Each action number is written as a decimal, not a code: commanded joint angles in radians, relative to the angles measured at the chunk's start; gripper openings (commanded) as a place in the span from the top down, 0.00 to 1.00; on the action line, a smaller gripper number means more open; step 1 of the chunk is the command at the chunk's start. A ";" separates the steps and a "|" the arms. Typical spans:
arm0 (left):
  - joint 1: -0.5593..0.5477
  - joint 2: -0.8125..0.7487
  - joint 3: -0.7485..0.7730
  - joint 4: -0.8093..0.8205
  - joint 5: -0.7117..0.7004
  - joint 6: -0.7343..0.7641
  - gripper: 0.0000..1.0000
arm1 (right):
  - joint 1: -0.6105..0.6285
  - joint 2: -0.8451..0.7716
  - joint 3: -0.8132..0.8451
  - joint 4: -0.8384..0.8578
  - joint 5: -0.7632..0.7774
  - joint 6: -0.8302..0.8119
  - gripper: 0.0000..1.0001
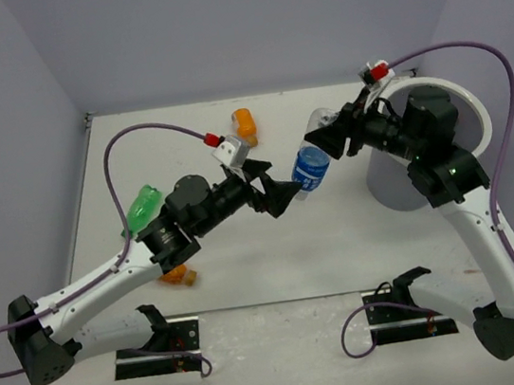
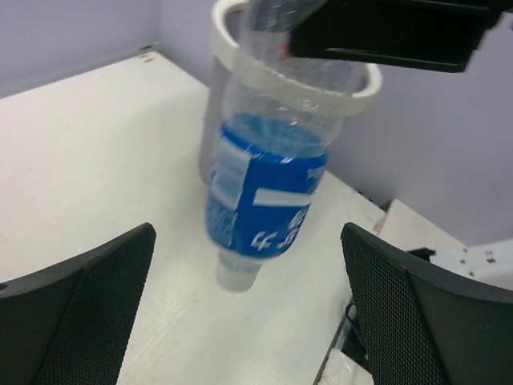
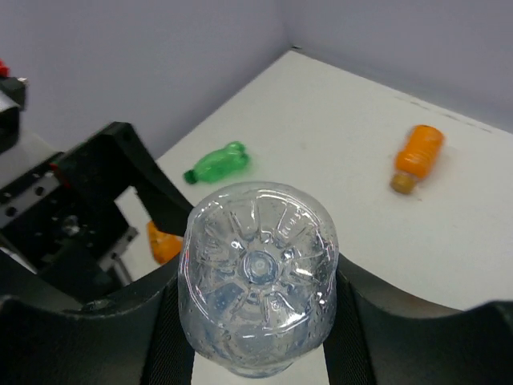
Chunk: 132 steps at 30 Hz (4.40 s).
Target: Put the plastic bottles in the bin
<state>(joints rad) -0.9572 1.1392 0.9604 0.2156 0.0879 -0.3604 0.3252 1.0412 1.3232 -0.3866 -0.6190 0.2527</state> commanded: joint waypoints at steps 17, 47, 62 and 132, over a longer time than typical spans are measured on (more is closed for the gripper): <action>-0.002 -0.262 -0.139 -1.011 -0.798 -0.801 0.00 | -0.045 -0.105 -0.088 0.480 1.387 -0.355 1.00; 0.000 -0.216 -0.197 -1.444 -0.857 -1.325 0.00 | -0.204 -0.187 -0.094 0.050 0.660 0.065 0.01; 0.278 -0.165 -0.344 -1.057 -0.730 -0.960 0.00 | -0.115 0.078 0.063 -0.009 0.048 -0.057 0.01; 0.264 0.085 -0.389 -0.545 -0.312 -0.418 0.74 | 0.035 0.438 0.353 -0.323 0.200 -0.272 0.01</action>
<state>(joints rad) -0.6899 1.2171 0.5437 -0.3512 -0.2366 -0.8411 0.3580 1.4860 1.6379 -0.7265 -0.4079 -0.0271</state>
